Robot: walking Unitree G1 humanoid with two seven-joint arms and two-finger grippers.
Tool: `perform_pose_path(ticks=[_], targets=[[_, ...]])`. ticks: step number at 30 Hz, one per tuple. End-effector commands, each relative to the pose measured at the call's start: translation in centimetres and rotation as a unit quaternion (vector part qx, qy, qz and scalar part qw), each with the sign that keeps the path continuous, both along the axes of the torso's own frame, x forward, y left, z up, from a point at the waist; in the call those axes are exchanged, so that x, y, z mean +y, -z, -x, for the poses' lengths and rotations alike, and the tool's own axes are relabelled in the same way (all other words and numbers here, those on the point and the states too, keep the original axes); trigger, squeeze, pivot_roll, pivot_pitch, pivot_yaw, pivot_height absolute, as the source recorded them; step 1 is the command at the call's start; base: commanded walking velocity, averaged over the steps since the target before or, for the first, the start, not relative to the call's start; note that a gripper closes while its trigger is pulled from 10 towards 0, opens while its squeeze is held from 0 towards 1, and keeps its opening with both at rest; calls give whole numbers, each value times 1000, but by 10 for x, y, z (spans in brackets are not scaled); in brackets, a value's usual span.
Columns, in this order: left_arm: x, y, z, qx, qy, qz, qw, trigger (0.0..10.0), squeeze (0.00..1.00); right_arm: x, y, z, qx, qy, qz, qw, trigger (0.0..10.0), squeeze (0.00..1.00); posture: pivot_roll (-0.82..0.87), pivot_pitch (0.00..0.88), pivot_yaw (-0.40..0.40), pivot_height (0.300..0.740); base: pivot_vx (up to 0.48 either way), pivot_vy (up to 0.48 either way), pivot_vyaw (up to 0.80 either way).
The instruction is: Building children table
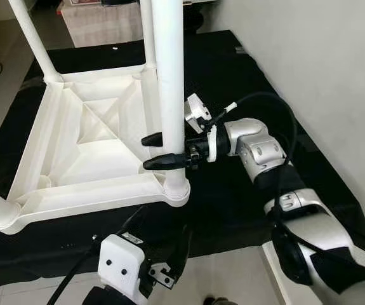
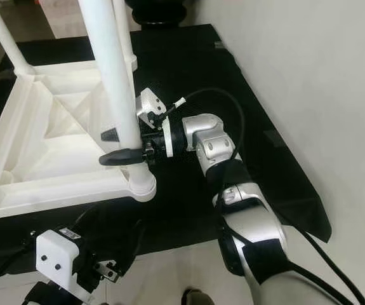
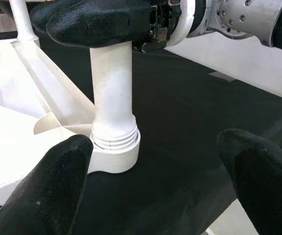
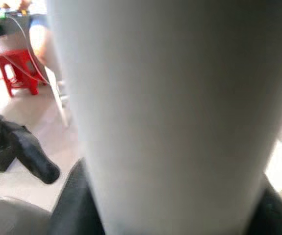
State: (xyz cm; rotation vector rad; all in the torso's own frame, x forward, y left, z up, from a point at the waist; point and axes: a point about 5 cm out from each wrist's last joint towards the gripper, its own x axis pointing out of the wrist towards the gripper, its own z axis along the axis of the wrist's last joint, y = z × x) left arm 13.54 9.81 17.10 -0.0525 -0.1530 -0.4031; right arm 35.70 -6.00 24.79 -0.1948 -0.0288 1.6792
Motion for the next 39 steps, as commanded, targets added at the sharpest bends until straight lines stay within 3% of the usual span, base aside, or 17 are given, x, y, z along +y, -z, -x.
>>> perform_pose_path(ticks=[1,7,13,14,15,17,19,25,28,29,33,34,35,36,37,38,39], targets=[[1,0,3,4,1,-10,1000,10000,0,2,0,-1,0,3,7,1000,0,0,56,208,-20,740,0,0,0],[0,0,1,4,0,-9,1000,10000,0,-10,5,-10,-42,94,2,995,0,0,43,198,-21,740,0,0,0],[0,0,-2,1,-1,-7,1000,10000,0,-26,27,-7,-25,303,-33,952,0,0,31,197,-27,740,0,0,0],[2,0,-3,0,-2,-8,1000,10000,0,-26,38,-2,-12,426,-48,903,0,0,24,200,-5,740,0,0,0],[2,0,-3,0,-2,-8,1000,10000,0,-26,38,-2,-12,426,-48,903,0,0,24,200,-5,740,0,0,0],[4,0,-6,-2,0,-9,1000,10000,0,-22,66,36,-24,551,-32,833,0,0,35,197,14,740,0,0,0],[5,0,-7,-3,1,-10,1000,10000,0,-20,71,48,-27,574,-32,818,0,0,35,197,14,740,0,0,0],[6,1,-9,-3,5,-11,1000,10000,0,3,61,36,-18,550,-57,833,0,0,35,168,14,740,0,0,0],[7,1,-9,-4,0,-13,1000,10000,0,10,53,32,-9,546,-64,835,1098,0,37,169,16,740,0,0,0],[8,1,-9,-5,-2,-14,1000,10000,0,11,50,33,-4,544,-64,837,10000,0,40,171,14,740,0,0,0],[9,0,-10,-5,-2,-13,1000,10000,0,21,44,44,19,514,-70,855,10000,0,34,173,15,740,0,0,0],[9,0,-10,-5,-1,-13,1000,10000,0,23,42,46,26,488,-75,869,10000,808,33,173,15,740,0,0,0],[9,0,-10,-5,-1,-13,1000,10000,0,23,42,46,26,488,-75,869,10000,808,33,173,15,740,0,0,0],[9,0,-10,-4,0,-13,1000,10000,0,26,32,49,27,428,-92,899,10000,1000,35,175,12,740,0,0,0],[8,0,-10,-4,1,-12,1000,10000,0,27,23,50,18,358,-107,927,10000,1000,34,179,10,740,0,0,0],[8,0,-10,-4,1,-12,1000,10000,0,27,23,50,18,358,-107,927,10000,1000,34,179,10,740,0,0,0],[7,0,-10,-4,2,-11,1000,10000,0,25,15,51,3,295,-112,949,10000,1000,35,179,9,740,0,0,0]])
